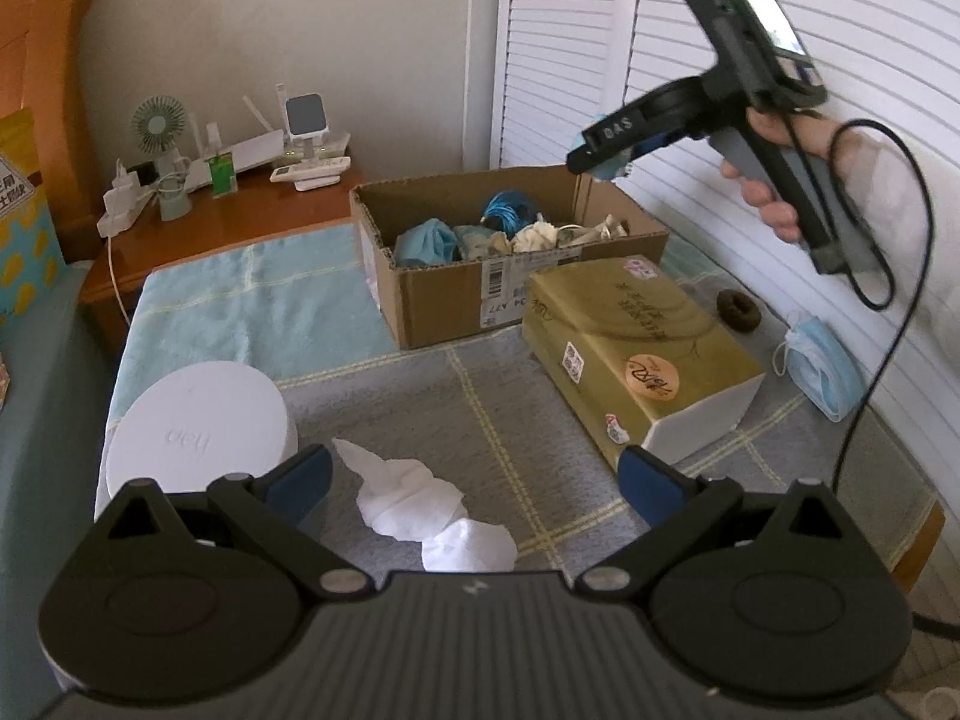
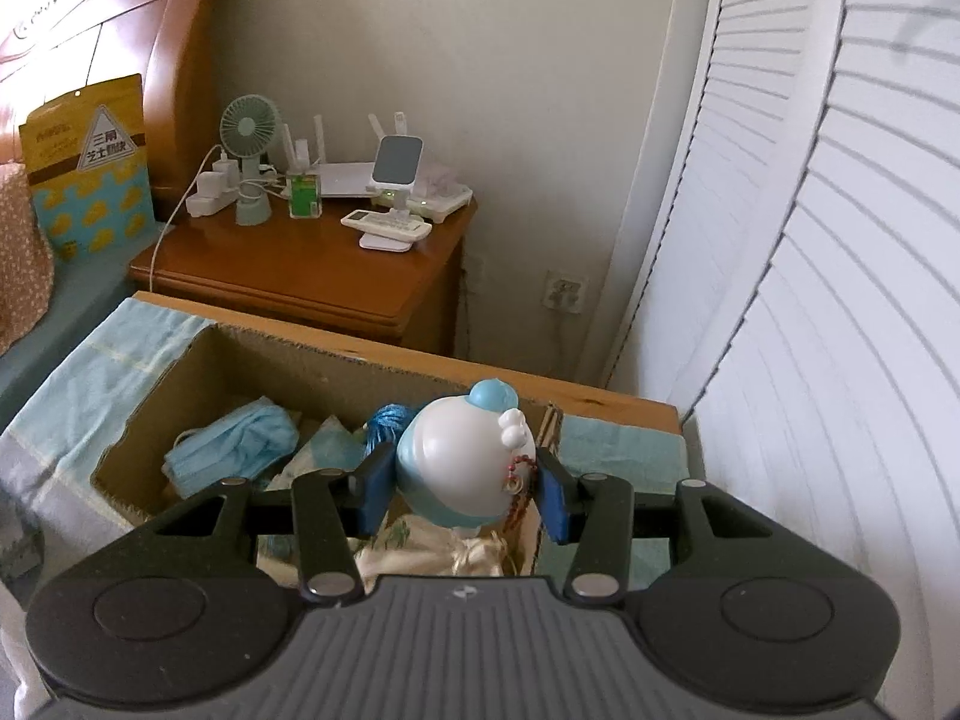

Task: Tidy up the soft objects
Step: 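Carry the doll figurine over the box and open the right tool, then move the right tool to the folded blue face mask beside the louvered doors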

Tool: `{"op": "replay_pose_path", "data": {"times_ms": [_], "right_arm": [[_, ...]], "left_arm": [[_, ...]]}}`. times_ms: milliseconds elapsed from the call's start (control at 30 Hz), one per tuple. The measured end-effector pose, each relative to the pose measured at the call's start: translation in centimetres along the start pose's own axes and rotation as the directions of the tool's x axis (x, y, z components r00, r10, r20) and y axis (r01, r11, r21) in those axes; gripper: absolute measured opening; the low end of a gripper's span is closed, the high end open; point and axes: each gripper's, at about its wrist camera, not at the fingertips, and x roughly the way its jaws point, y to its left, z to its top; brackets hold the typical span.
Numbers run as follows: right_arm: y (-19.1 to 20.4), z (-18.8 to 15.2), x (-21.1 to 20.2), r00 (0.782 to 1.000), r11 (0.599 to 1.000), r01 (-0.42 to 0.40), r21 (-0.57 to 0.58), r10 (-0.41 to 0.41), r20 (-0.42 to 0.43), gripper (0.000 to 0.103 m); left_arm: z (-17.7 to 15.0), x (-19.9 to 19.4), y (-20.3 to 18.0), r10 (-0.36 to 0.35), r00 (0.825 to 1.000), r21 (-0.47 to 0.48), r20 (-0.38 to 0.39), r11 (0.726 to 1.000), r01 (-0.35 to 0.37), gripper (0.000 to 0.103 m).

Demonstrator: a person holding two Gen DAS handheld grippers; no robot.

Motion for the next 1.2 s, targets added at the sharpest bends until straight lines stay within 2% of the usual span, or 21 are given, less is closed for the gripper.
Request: {"op": "replay_pose_path", "data": {"times_ms": [133,167,200,267,367,500,933,1200], "right_arm": [[-0.1,0.7,1.0,1.0,1.0,-0.016,0.007,0.016,-0.011,0.055],[0.0,0.8,1.1,1.0,1.0,-0.012,0.009,0.012,-0.004,0.063],[0.0,0.9,1.0,1.0,1.0,-0.006,0.01,0.006,0.003,0.077],[0.3,0.9,0.6,1.0,1.0,-0.002,-0.002,0.003,0.028,0.087],[0.6,0.7,0.2,1.0,1.0,0.005,-0.025,-0.004,0.029,0.09],[0.4,0.3,-0.9,0.999,1.0,0.006,-0.022,-0.005,0.049,0.103],[0.4,-2.4,-5.8,0.996,0.999,-0.033,0.041,0.029,0.083,0.103],[0.6,-6.3,-9.4,0.991,0.992,0.055,0.111,-0.068,0.112,0.103]], "left_arm": [[-0.1,0.1,-0.4,-0.006,1.0,0.008,0.0,1.0,0.006,0.101],[-0.1,0.1,-0.5,-0.002,1.0,0.012,-0.004,1.0,0.002,0.101],[-0.1,0.2,-0.6,0.003,1.0,0.016,-0.008,1.0,-0.003,0.101],[-0.2,0.1,-0.9,0.009,1.0,0.023,-0.01,1.0,-0.009,0.101],[-0.3,-0.1,-0.9,0.002,1.0,0.022,-0.007,1.0,-0.001,0.101],[-0.4,-0.3,-1.0,0.006,1.0,0.019,-0.006,1.0,-0.006,0.101],[-0.8,-1.2,-1.0,0.012,1.0,-0.004,0.003,1.0,-0.011,0.101],[-1.5,-1.3,-0.8,0.01,1.0,-0.008,-0.002,1.0,-0.01,0.101]]}}
